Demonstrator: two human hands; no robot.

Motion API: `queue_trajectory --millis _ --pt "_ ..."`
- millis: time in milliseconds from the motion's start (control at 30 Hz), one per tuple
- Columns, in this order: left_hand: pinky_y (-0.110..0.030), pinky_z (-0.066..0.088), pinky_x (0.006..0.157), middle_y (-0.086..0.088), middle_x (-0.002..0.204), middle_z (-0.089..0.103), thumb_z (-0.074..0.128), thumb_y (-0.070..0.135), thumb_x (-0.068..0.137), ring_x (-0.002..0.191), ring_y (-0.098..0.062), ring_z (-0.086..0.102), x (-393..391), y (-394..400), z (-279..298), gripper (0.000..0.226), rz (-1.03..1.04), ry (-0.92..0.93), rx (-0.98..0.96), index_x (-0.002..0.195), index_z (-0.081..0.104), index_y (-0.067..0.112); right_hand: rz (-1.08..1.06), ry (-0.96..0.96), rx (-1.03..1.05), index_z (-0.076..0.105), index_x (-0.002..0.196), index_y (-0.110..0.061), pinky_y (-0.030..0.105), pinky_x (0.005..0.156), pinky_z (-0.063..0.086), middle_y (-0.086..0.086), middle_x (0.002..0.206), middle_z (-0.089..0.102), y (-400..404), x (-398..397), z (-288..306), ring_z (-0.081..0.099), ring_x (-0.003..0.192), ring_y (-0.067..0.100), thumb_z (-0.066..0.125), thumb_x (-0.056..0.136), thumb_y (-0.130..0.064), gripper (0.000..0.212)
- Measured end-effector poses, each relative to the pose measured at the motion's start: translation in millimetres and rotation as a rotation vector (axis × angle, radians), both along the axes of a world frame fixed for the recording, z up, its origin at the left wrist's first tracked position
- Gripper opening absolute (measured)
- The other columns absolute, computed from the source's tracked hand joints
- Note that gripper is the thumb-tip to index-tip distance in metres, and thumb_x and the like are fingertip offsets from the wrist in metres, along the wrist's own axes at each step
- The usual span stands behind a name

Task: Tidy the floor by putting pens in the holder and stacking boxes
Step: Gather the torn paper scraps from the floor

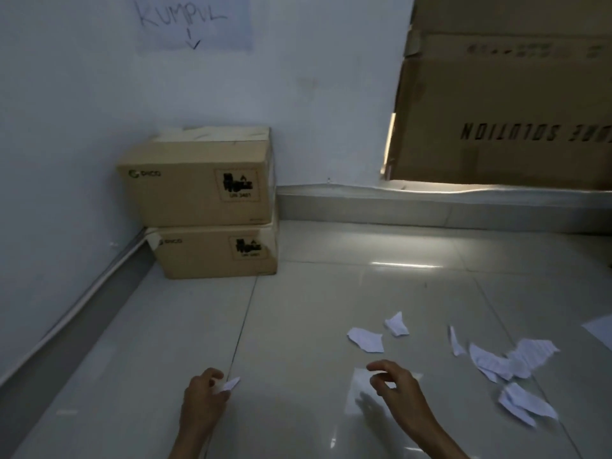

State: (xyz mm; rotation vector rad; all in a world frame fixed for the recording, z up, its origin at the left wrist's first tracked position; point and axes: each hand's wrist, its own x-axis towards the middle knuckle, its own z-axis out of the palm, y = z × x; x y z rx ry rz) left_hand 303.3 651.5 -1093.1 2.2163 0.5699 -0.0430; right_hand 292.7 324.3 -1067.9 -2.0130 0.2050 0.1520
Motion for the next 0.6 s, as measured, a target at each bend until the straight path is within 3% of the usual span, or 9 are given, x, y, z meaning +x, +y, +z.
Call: queue_trajectory --millis 133,233,367,500,600 --pt "-0.018 0.035 0.060 -0.002 0.073 0.051 0.077 0.003 0.059 0.076 -0.030 0.056 1 2 -32 0.048 -0.075 -0.115 0.097 0.064 0.047 0.040 0.052 -0.038 -0.025 0.060 0.083 -0.028 0.009 0.066 0.046 -0.008 0.096 0.064 6 23 -23 0.061 0.090 0.007 0.054 0.088 -0.001 0.029" --pt "-0.017 0.032 0.059 0.001 0.070 0.050 0.079 0.000 0.064 0.072 -0.025 0.053 2 0 -41 0.042 -0.042 -0.173 0.111 0.060 0.050 0.030 0.045 -0.063 -0.018 0.062 0.081 -0.026 0.004 0.063 0.045 -0.007 0.092 0.067 11 37 -38 0.063 0.082 0.005 0.054 0.087 0.001 0.029" --pt "-0.020 0.028 0.058 0.008 0.065 0.046 0.076 0.019 0.074 0.068 -0.015 0.047 0 -2 -48 0.037 -0.037 -0.259 0.172 0.055 0.045 0.028 0.041 -0.121 0.006 0.062 0.081 -0.026 0.003 0.062 0.044 -0.006 0.090 0.067 18 50 -50 0.060 0.075 -0.009 0.054 0.087 0.002 0.030" --pt "-0.028 0.039 0.062 0.009 0.069 0.047 0.063 0.036 0.082 0.075 -0.015 0.050 -2 -4 -51 0.028 -0.071 -0.244 0.290 0.061 0.054 0.019 -0.029 -0.220 0.065 0.062 0.082 -0.024 0.005 0.064 0.044 -0.005 0.087 0.065 21 70 -49 0.061 0.074 0.004 0.053 0.087 0.004 0.030" --pt "-0.031 0.043 0.066 0.004 0.073 0.056 0.064 0.031 0.085 0.078 -0.018 0.055 -6 -11 -46 0.019 -0.008 -0.271 0.280 0.071 0.062 0.017 -0.012 -0.273 -0.036 0.063 0.096 -0.008 0.021 0.081 0.045 0.007 0.095 0.061 15 91 -48 0.058 0.095 0.025 0.055 0.086 0.001 0.015"
